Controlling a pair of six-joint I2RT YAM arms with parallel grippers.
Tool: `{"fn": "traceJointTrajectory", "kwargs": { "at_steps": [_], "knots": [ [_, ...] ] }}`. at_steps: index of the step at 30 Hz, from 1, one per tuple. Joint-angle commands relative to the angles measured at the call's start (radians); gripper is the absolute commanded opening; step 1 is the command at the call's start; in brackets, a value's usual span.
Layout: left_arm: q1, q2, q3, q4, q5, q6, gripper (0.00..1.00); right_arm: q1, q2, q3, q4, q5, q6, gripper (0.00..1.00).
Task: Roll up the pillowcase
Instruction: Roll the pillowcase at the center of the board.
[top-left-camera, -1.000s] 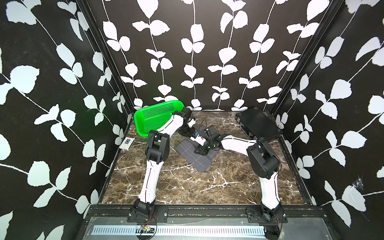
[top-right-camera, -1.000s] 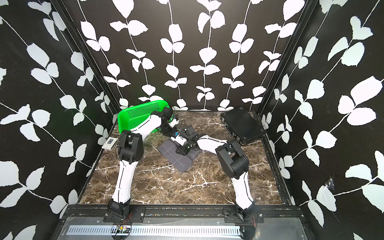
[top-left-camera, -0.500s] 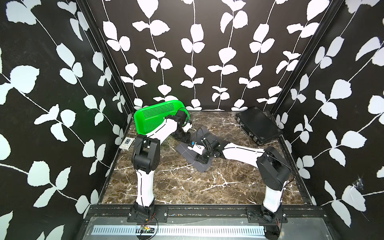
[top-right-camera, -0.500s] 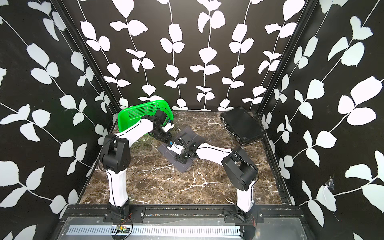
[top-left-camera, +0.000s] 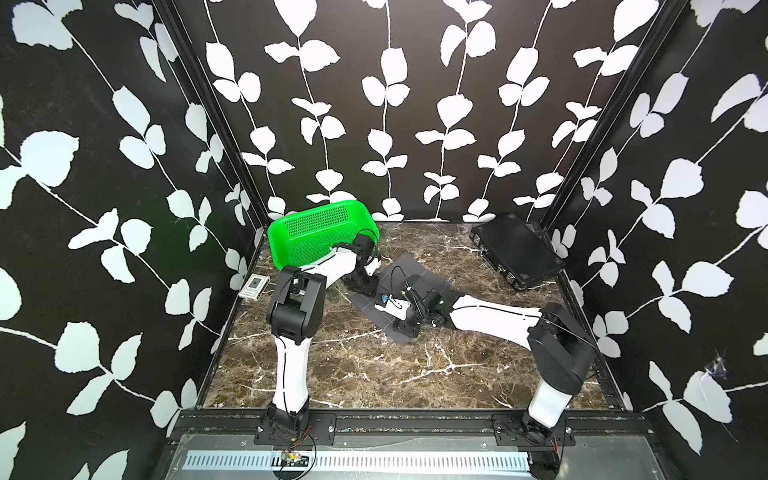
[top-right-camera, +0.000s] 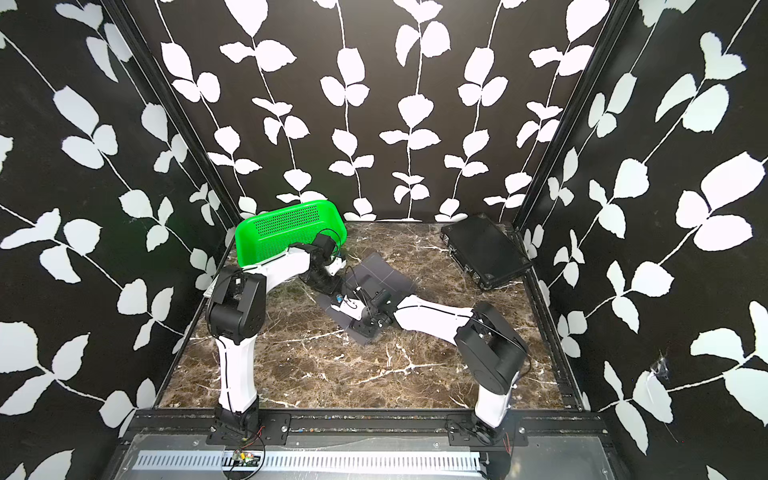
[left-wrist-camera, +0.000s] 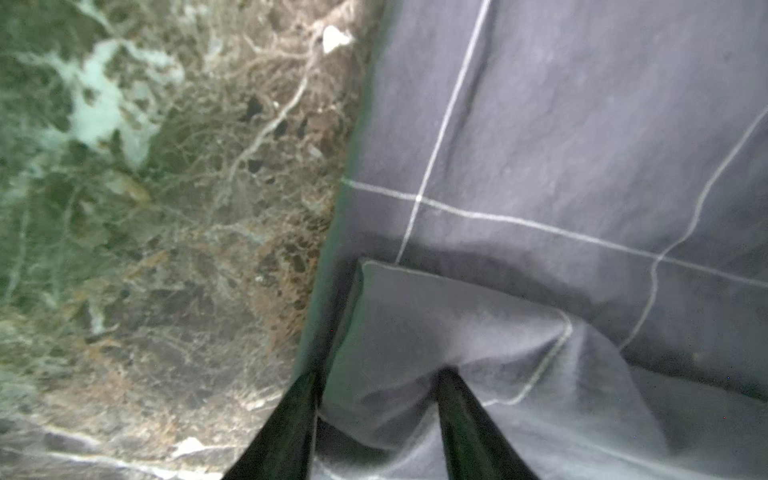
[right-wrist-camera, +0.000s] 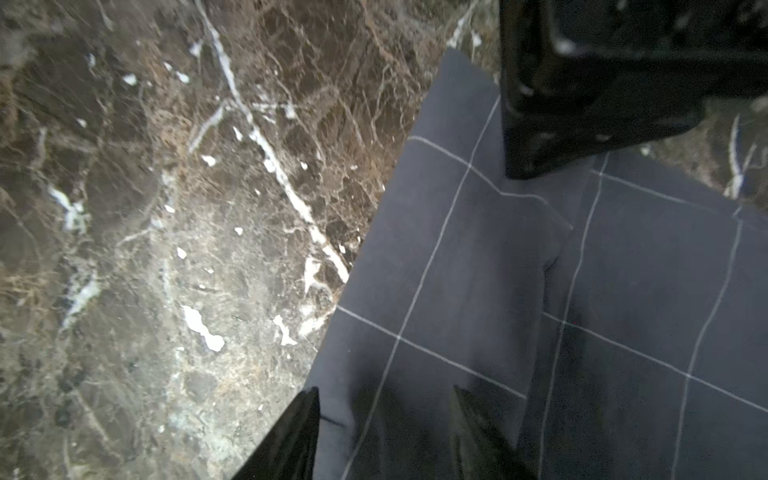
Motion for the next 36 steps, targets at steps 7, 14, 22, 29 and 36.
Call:
{"fn": "traceJointTrajectory", "kwargs": {
  "at_steps": [7,14,22,29,36],
  "knots": [
    [-0.009,-0.033,-0.081,-0.136,0.083,-0.172,0.43,0.136,0.002,0.002,0.018,0.197,-0.062,0.65],
    [-0.035,-0.065,-0.105,-0.219,0.072,-0.237,0.43,0.214,0.088,0.000,0.057,0.410,-0.150,0.68],
    [-0.039,-0.051,-0.082,-0.254,0.045,-0.203,0.43,0.234,0.181,0.032,0.064,0.517,-0.272,0.67],
    [-0.038,-0.050,-0.067,-0.292,0.031,-0.159,0.45,0.236,0.249,0.028,0.084,0.621,-0.343,0.62],
    [-0.038,-0.068,-0.060,-0.299,0.013,-0.152,0.46,0.235,0.213,0.022,0.125,0.617,-0.371,0.30]
  ]
}}
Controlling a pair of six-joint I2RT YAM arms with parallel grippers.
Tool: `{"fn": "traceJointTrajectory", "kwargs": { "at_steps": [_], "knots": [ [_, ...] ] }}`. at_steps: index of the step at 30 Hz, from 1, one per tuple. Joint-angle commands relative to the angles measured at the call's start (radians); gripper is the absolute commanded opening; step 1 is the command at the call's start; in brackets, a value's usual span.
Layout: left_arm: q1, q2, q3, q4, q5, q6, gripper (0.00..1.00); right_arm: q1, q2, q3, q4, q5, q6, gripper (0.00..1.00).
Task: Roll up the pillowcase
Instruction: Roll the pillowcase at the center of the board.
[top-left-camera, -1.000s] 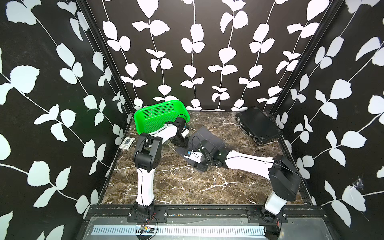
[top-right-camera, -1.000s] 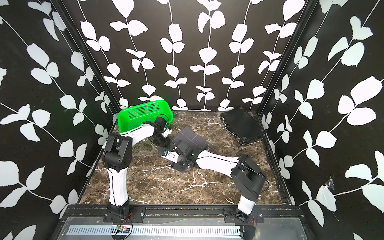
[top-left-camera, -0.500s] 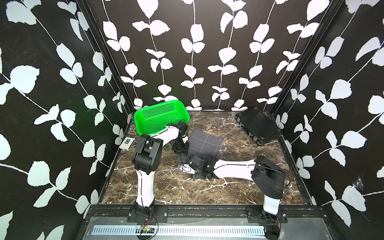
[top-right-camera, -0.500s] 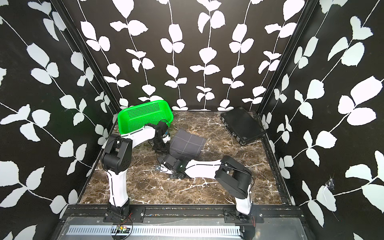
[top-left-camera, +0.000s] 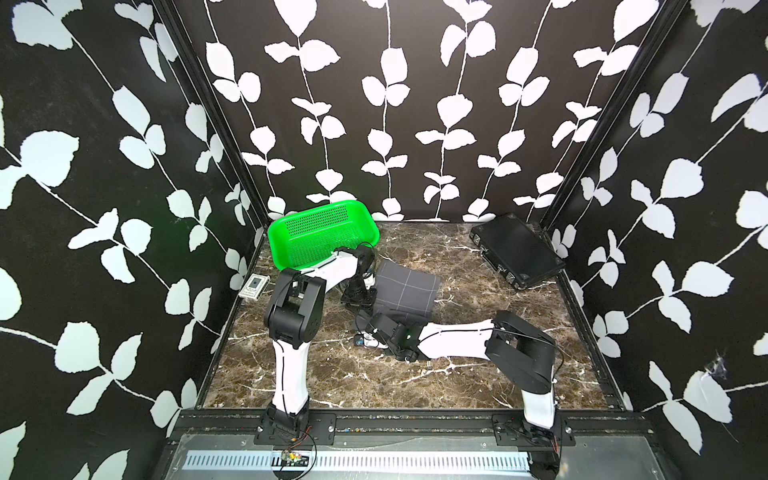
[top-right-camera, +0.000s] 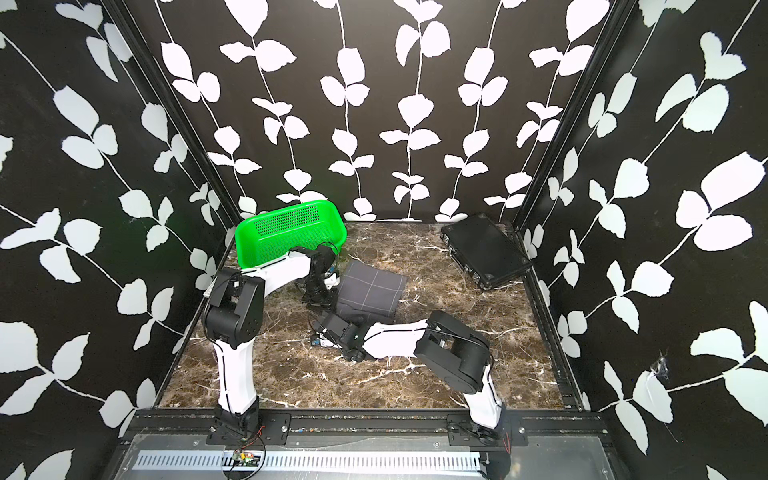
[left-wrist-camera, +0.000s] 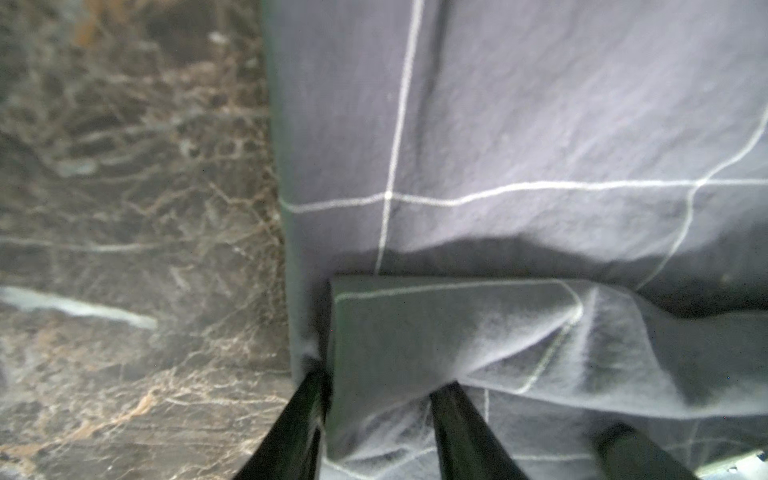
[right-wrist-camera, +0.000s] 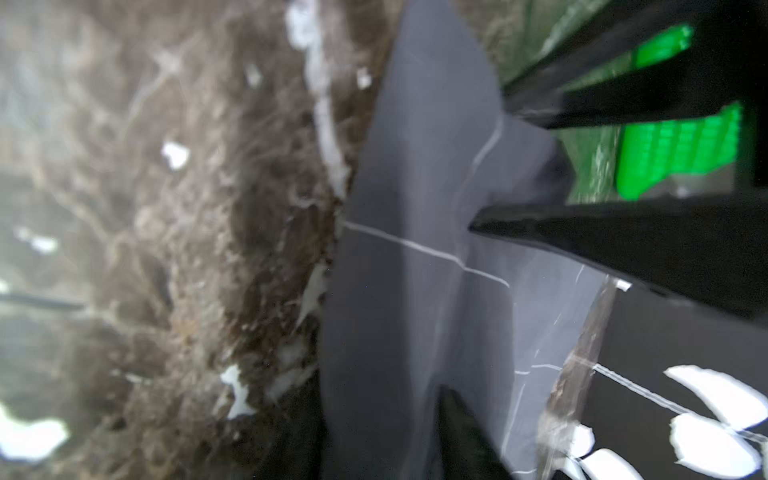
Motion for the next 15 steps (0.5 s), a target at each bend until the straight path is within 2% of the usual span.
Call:
{"fn": "traceJointTrajectory", "kwargs": {
  "at_steps": [1,4,6,7,15],
  "knots": [
    [-0.003,-0.026,0.013,-0.056,-0.041,0.022,0.46,-0.001,-0.014,0.003,-0.001,-0.013,-0.009,0.25],
    [-0.005,-0.038,0.022,-0.068,-0.058,0.026,0.48,-0.001,-0.031,0.005,-0.043,-0.059,0.017,0.15],
    [-0.007,-0.050,0.031,-0.071,-0.064,0.029,0.50,-0.001,-0.047,0.000,-0.075,-0.091,0.044,0.03],
    [-0.007,-0.057,0.038,-0.075,-0.074,0.032,0.51,-0.003,-0.059,-0.003,-0.088,-0.112,0.060,0.00],
    [-0.051,-0.091,0.140,-0.099,-0.196,0.099,0.59,-0.003,-0.127,0.038,-0.270,-0.361,0.205,0.00]
  ]
}}
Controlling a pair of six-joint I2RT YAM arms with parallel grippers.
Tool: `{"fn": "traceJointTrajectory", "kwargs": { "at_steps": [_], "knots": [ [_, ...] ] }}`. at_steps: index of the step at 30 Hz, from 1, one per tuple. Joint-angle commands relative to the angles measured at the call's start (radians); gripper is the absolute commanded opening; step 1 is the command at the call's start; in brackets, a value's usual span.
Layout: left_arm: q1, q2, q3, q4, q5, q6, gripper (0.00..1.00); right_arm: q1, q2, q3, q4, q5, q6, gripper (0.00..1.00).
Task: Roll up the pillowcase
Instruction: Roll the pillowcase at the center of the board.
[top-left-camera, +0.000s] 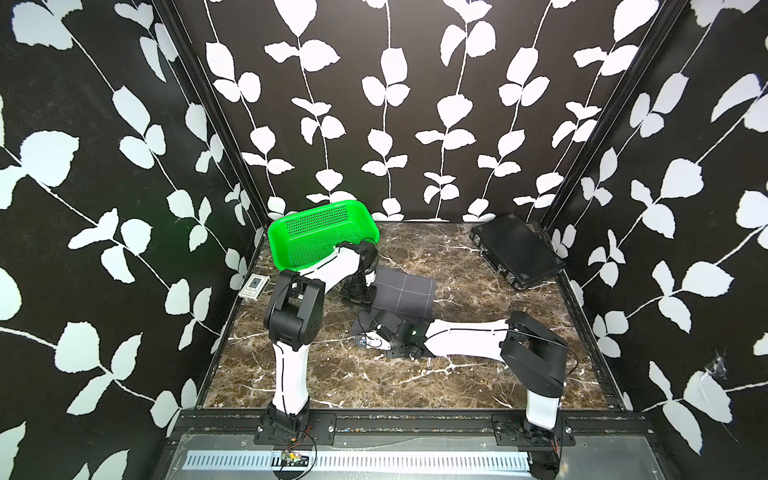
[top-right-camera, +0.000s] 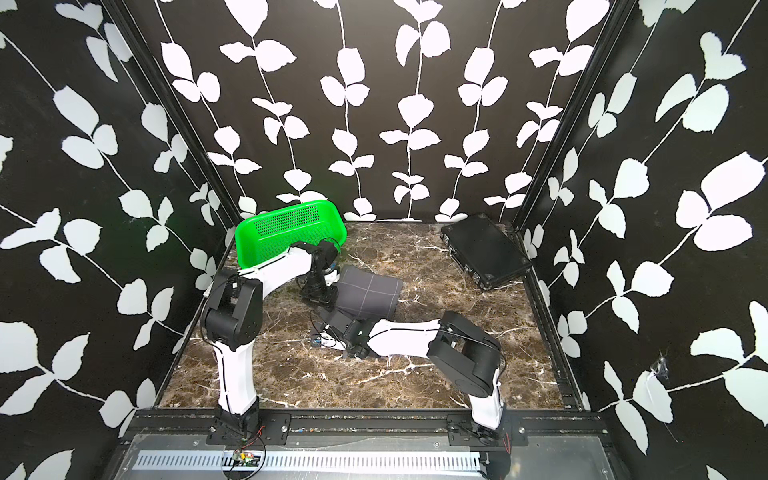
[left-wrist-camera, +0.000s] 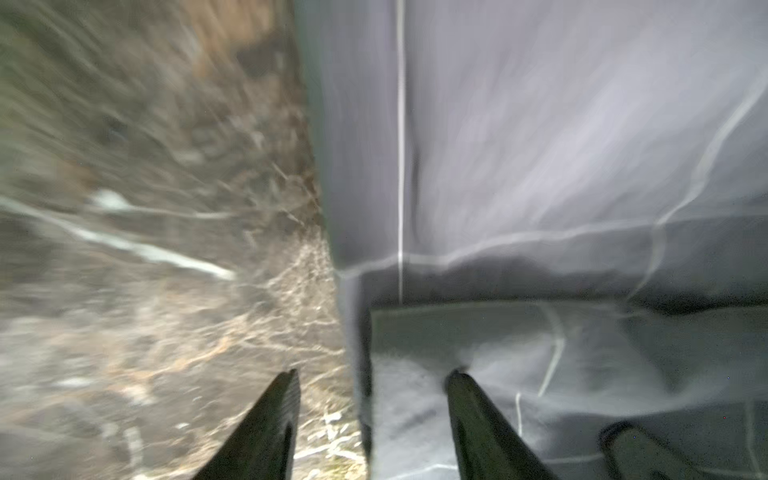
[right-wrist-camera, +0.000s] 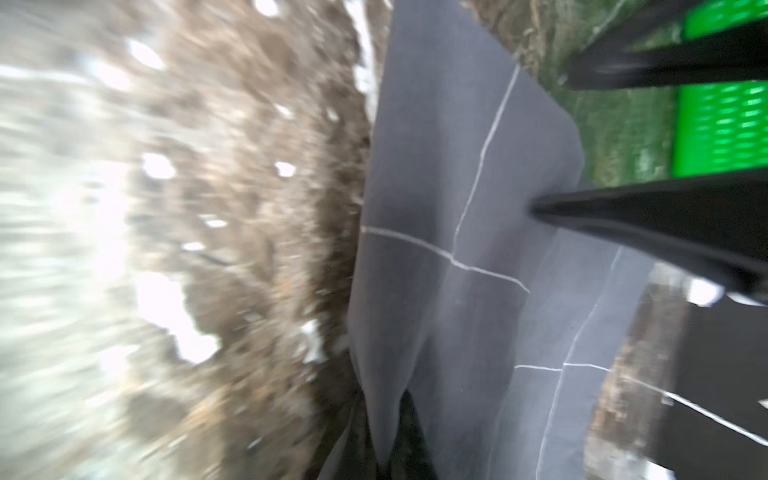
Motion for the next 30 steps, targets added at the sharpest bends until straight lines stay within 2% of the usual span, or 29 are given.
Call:
{"fn": "traceJointTrajectory", "kwargs": {
  "at_steps": [1,5,12,21,30],
  "knots": [
    [-0.020,-0.061,0.057,-0.021,-0.062,0.039,0.59,0.000,-0.042,0.043,-0.137,-0.185,0.105,0.00],
    [-0.036,-0.023,0.084,0.020,-0.033,0.068,0.59,-0.001,-0.065,0.060,-0.194,-0.329,0.177,0.00],
    [-0.090,0.134,0.234,-0.001,0.052,0.135,0.56,-0.024,-0.038,0.136,-0.278,-0.569,0.240,0.00],
    [-0.105,0.215,0.286,-0.019,0.116,0.179,0.53,-0.094,0.034,0.230,-0.309,-0.779,0.267,0.00],
    [-0.107,0.219,0.248,-0.005,0.173,0.206,0.49,-0.160,0.131,0.346,-0.389,-0.914,0.213,0.03]
  ]
}}
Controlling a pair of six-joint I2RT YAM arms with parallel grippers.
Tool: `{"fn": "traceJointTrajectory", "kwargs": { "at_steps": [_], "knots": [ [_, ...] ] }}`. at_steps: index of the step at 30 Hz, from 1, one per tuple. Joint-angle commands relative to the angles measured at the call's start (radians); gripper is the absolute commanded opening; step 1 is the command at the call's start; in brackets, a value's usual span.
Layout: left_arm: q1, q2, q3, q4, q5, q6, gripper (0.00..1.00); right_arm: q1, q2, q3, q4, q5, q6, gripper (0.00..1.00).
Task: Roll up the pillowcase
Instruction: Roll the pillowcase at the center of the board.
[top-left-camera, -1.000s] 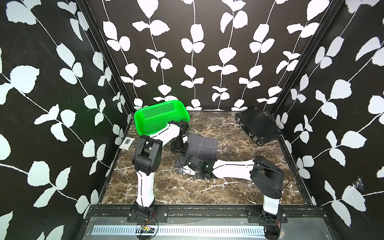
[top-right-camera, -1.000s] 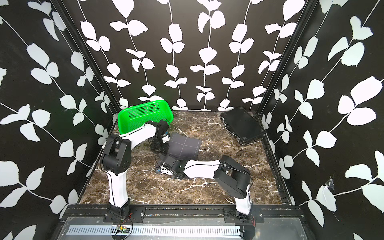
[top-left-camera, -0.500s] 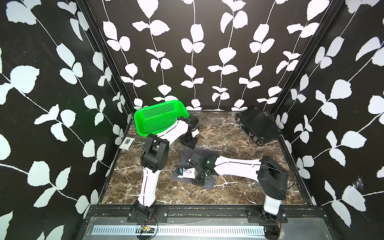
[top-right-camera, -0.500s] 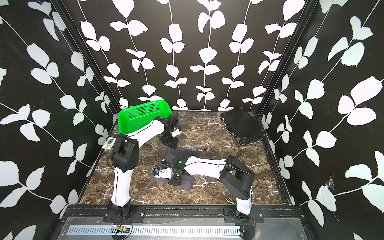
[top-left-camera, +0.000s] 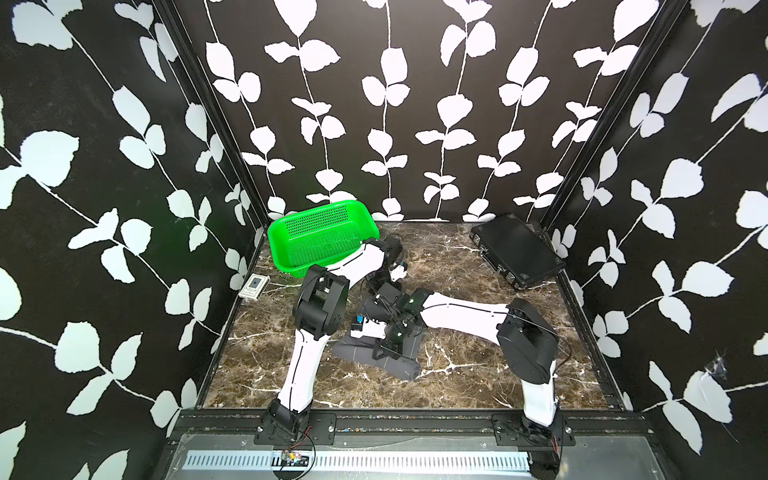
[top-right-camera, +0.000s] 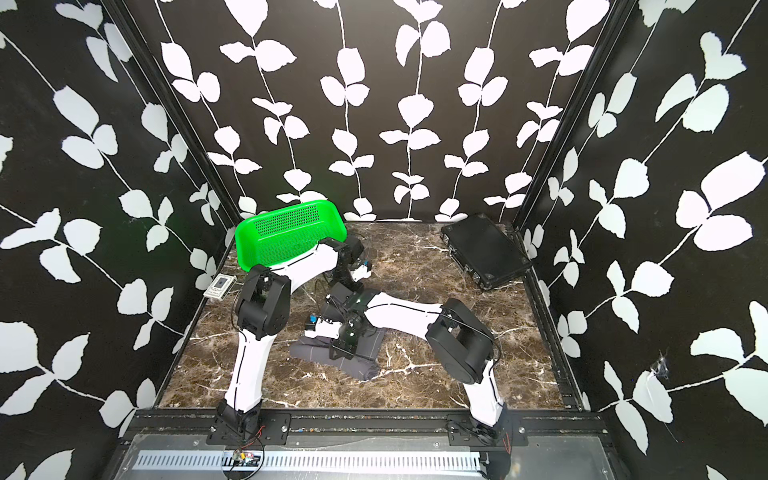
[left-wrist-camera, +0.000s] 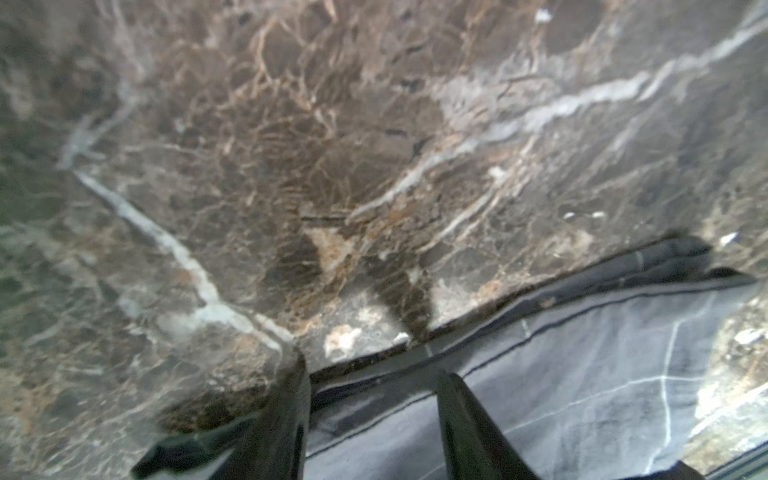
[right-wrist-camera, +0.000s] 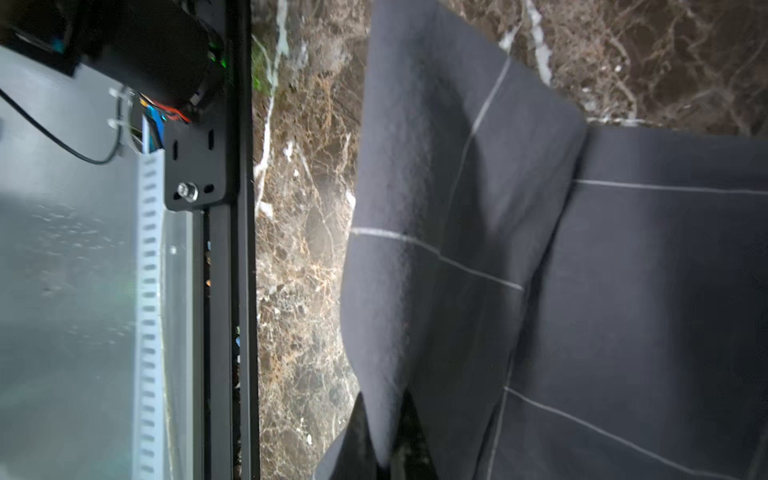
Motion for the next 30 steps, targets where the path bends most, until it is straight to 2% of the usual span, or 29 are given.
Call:
{"fn": "traceJointTrajectory", "kwargs": {
  "at_steps": [1,7,16,22,30],
  "knots": [
    [-0.005,-0.011,-0.014,-0.020,0.044,0.026,0.49,-0.021,0.025,0.076,-0.053,-0.092,-0.034,0.04],
    [-0.004,0.008,-0.030,-0.024,0.079,0.041,0.48,-0.064,0.056,0.119,-0.083,-0.148,-0.077,0.13],
    [-0.002,0.069,0.026,-0.064,0.130,0.060,0.47,-0.131,0.105,0.160,-0.088,-0.184,-0.140,0.16],
    [0.010,0.093,0.059,-0.073,0.150,0.051,0.47,-0.172,0.102,0.108,0.031,-0.197,-0.128,0.16],
    [0.027,0.096,0.105,-0.088,0.177,0.029,0.47,-0.192,0.120,0.052,0.127,-0.141,-0.133,0.19]
  ]
}}
